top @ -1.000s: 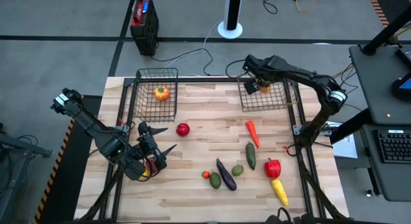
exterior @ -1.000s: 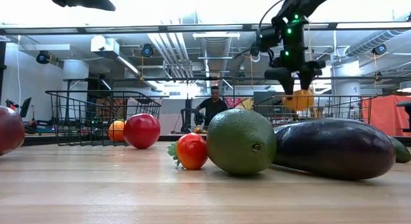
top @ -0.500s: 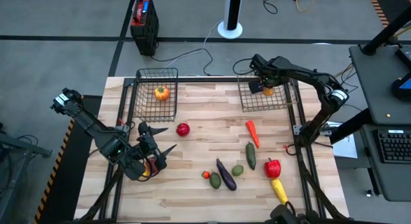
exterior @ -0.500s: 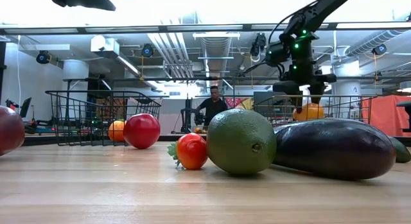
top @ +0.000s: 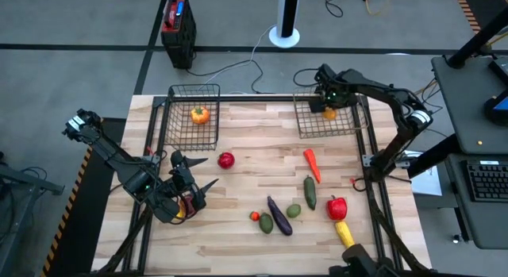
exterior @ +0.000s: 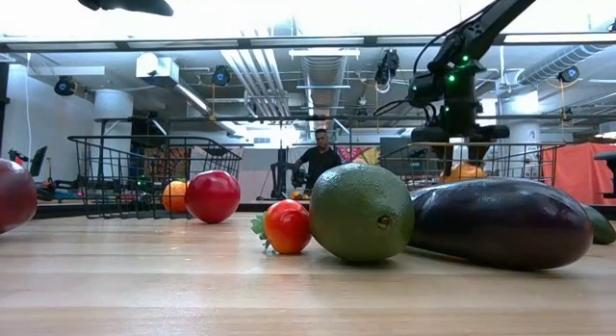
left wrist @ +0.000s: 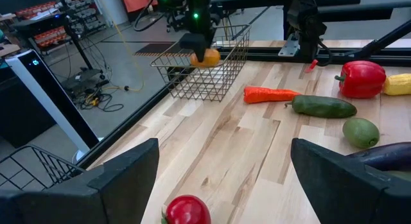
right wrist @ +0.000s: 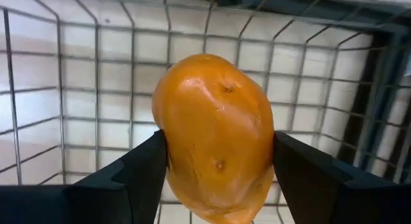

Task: Sort produce into baskets
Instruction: Put the potato into the right wire basket

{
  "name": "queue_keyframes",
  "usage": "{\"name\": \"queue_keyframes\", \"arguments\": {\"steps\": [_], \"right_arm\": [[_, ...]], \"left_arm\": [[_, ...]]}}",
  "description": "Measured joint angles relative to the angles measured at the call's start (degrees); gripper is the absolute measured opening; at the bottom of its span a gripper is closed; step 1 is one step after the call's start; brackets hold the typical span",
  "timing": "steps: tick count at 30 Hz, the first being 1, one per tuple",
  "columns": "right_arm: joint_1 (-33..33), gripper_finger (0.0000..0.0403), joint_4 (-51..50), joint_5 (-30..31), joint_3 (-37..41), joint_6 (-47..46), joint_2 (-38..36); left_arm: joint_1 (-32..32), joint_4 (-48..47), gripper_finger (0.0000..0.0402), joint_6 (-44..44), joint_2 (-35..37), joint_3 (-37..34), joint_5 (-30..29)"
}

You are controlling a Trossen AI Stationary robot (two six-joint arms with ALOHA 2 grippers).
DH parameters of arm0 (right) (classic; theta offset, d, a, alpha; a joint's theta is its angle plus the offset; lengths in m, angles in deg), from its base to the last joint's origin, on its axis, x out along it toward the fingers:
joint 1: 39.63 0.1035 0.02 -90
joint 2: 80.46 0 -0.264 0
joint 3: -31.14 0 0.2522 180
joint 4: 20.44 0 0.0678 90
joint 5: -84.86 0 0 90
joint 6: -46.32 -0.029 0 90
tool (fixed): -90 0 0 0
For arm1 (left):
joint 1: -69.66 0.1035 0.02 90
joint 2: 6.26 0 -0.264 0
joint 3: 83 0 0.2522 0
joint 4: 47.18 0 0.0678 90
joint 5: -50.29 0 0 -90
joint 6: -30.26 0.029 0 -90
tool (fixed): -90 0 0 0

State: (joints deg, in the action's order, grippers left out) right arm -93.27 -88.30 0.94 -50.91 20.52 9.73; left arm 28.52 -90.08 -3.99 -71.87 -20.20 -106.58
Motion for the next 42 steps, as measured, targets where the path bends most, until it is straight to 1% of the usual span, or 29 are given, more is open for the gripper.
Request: {"name": "queue_keyframes", "arguments": {"steps": [5, 11, 16, 24, 27, 35, 39, 42], "right_arm": [[-0.95, 0.0249, 3.17, -3.58, 2.11, 0.92, 0.00], [-1.80, 0.0249, 6.72, -4.88, 4.93, 1.35, 0.00], [-1.91, 0.0249, 8.62, -5.04, 6.55, 2.14, 0.00], [-1.91, 0.0250, 9.55, -5.04, 6.71, 2.44, 0.00], [-1.91, 0.0259, 9.59, -5.04, 6.71, 2.42, 0.00], [-1.91, 0.0302, 9.65, -5.04, 6.71, 2.42, 0.00], [-1.91, 0.0312, 9.59, -5.04, 6.42, 2.66, -0.02], [-1.91, 0.0312, 9.51, -5.04, 5.53, 2.66, -0.19]], "left_arm": [[0.00, -0.02, 0.0333, 0.01, 0.00, 0.00, 0.00], [0.00, -0.03, 0.0333, 0.01, 0.00, 0.00, 0.00], [0.00, -0.08, 0.0333, 0.03, 0.00, 0.00, 0.00], [0.00, -0.10, 0.0333, 0.01, 0.00, 0.00, 0.00], [0.00, -0.10, 0.0333, -0.26, 0.00, 0.00, 0.00], [0.00, -0.08, 0.0333, -0.84, 0.00, 0.00, 0.39], [0.00, -0.08, 0.0333, -1.24, 0.00, 0.00, 0.56], [0.00, -0.06, 0.0333, -1.37, 0.00, 0.00, 2.26]]}}
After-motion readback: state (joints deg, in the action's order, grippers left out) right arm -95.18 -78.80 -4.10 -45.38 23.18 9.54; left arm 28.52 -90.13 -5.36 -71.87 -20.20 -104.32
